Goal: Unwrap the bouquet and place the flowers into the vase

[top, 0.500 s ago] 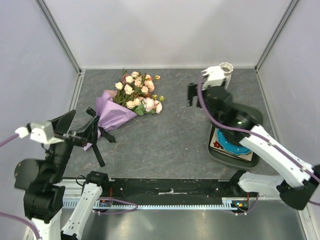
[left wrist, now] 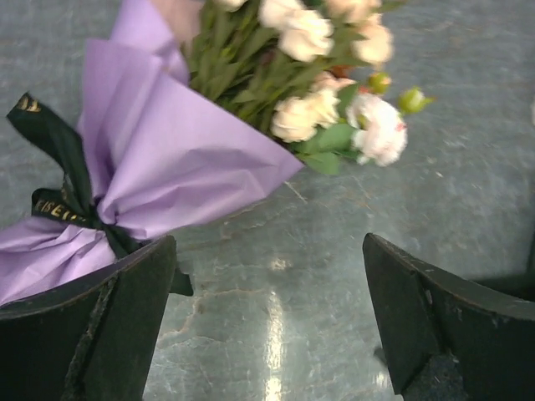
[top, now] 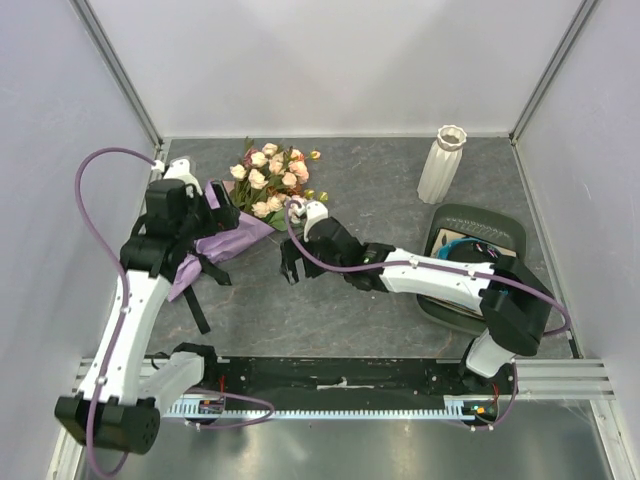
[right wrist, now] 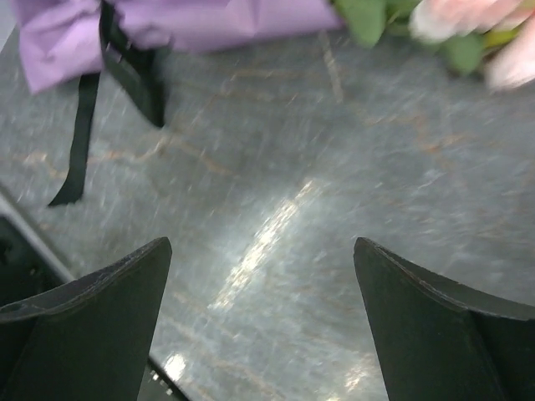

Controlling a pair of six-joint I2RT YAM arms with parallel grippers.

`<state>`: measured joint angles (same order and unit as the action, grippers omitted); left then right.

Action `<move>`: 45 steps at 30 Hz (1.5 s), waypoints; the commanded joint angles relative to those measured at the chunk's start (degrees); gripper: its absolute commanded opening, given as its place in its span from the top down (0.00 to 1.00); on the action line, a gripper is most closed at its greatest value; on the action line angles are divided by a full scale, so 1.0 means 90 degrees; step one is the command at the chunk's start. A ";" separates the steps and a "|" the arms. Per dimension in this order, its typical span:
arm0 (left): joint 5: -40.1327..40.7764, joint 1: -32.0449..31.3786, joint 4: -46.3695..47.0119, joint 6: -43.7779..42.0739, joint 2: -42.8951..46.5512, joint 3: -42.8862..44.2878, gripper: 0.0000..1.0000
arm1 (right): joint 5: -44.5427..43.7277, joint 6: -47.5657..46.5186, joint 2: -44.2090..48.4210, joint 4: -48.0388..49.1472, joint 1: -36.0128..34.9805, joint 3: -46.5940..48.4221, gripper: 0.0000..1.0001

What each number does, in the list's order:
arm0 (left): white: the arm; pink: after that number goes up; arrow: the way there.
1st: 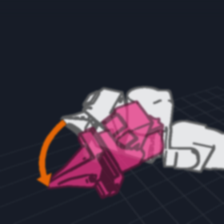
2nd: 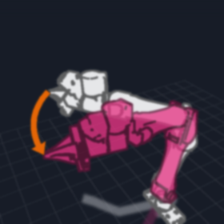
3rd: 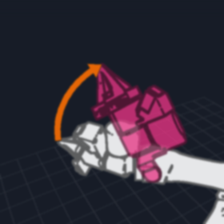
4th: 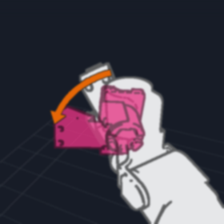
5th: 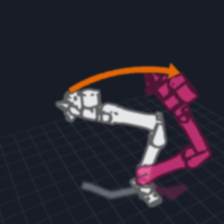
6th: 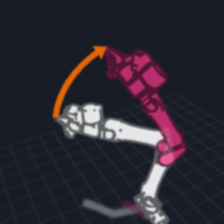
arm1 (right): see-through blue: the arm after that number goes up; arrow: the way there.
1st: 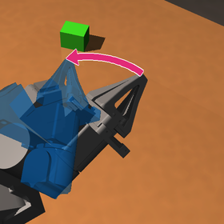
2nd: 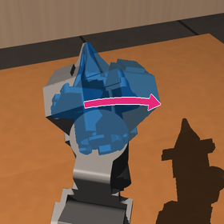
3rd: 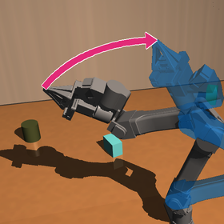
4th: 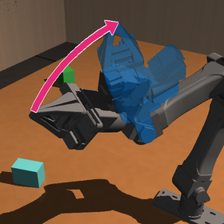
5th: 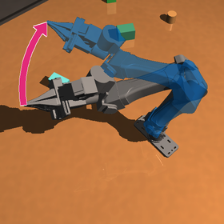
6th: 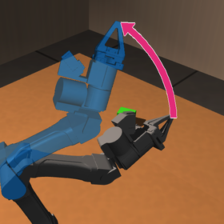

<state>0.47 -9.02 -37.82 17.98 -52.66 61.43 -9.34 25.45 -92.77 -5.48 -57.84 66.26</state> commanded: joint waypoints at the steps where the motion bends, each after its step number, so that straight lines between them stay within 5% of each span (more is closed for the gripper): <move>1: -0.0022 0.0766 0.0149 0.0726 -0.0700 0.0186 0.00 | 0.0979 0.0697 -0.0034 0.1145 -0.0155 -0.0496 0.02; 7: 0.0299 0.1918 0.0325 0.1068 -0.2115 0.0596 0.06 | 0.0746 0.0737 0.0503 0.1565 -0.0194 -0.1375 0.02; 10: -0.0254 0.2853 0.0257 0.1516 -0.2634 0.0830 0.09 | 0.0531 0.0473 0.0718 0.1351 -0.0194 -0.1395 0.02; 18: -0.1164 0.4477 0.1526 0.2836 -0.3707 -0.0106 0.28 | 0.0257 0.0345 0.0865 0.1243 -0.0194 -0.1464 0.02; 31: -0.2297 0.3785 0.2376 0.3480 -0.4110 -0.1627 0.35 | 0.0277 0.0473 0.0630 0.1311 -0.0194 -0.1454 0.02; 38: -0.3031 0.2986 0.3265 0.4252 -0.3085 -0.3045 0.36 | 0.0023 0.0424 0.0552 0.1204 -0.0194 -0.1435 0.02; 45: -0.3030 0.1618 0.3314 0.4429 -0.1026 -0.3924 0.32 | -0.0134 0.0287 0.0396 0.1028 0.0098 -0.1434 0.02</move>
<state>-24.05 9.67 -9.39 55.27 -70.72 28.51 -8.49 29.08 -88.47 4.16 -58.87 52.88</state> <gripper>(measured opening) 0.657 0.982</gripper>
